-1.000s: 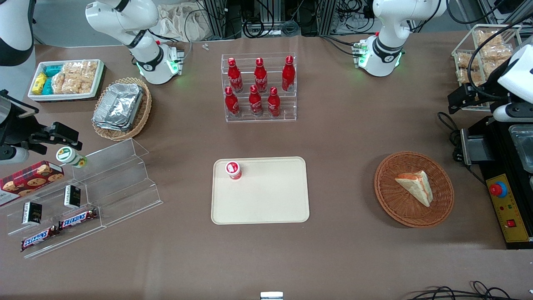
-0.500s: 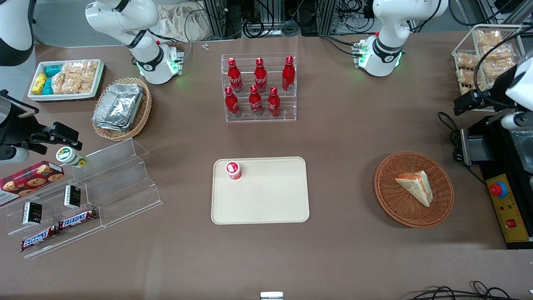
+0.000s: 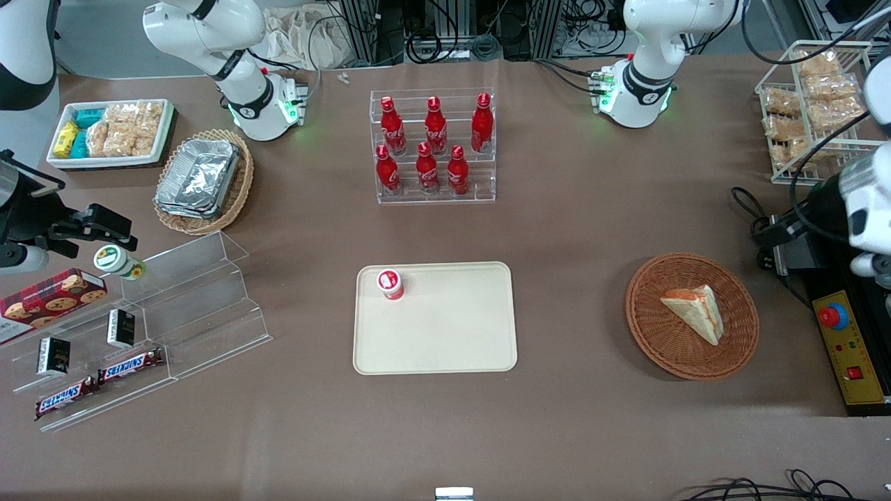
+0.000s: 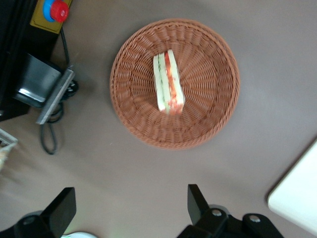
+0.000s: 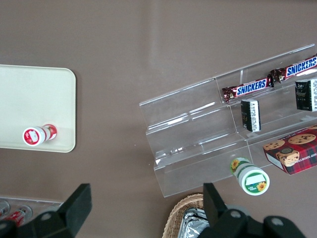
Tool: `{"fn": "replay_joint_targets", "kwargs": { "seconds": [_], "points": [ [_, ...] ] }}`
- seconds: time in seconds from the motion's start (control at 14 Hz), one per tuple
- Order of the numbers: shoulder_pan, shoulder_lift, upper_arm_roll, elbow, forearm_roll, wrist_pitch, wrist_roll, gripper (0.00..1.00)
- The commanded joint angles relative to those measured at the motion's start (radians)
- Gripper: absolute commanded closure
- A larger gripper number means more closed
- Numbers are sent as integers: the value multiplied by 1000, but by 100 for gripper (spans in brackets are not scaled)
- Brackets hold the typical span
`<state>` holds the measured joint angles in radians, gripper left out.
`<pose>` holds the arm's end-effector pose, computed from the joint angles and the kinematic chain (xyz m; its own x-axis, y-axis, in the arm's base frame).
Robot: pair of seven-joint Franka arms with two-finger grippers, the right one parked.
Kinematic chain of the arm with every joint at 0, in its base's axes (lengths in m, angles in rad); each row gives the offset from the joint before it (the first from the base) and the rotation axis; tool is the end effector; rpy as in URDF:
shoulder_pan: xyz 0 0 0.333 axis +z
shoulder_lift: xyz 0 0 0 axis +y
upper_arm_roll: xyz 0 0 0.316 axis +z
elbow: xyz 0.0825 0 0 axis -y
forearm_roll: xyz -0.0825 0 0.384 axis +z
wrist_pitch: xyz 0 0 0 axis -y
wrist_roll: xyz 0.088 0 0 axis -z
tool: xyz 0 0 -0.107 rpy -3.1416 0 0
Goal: Place sandwich from basket to tray
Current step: 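Move the left gripper over the wrapped sandwich in the wicker basket, then lower the left gripper and close it on the wrapped sandwich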
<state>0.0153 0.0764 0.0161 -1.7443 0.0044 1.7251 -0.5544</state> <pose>0.5759 0.0182 0.5118 0.8300 0.5522 -0.0783 0.5495 -0.8337 -0.0549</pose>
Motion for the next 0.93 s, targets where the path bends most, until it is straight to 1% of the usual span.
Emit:
{"fn": "replay_joint_targets", "kwargs": {
  "seconds": [0.0,0.14,0.21,0.5,0.86],
  "points": [
    [2,-24,-5,-154,13,166,-125,0],
    [2,-3,-4,-249,14,327,-234,0],
    [2,28,-4,-271,13,388,-267,0],
    [9,195,2,-264,11,523,-300,0],
    [14,296,10,-259,14,625,-295,0]
  ]
}}
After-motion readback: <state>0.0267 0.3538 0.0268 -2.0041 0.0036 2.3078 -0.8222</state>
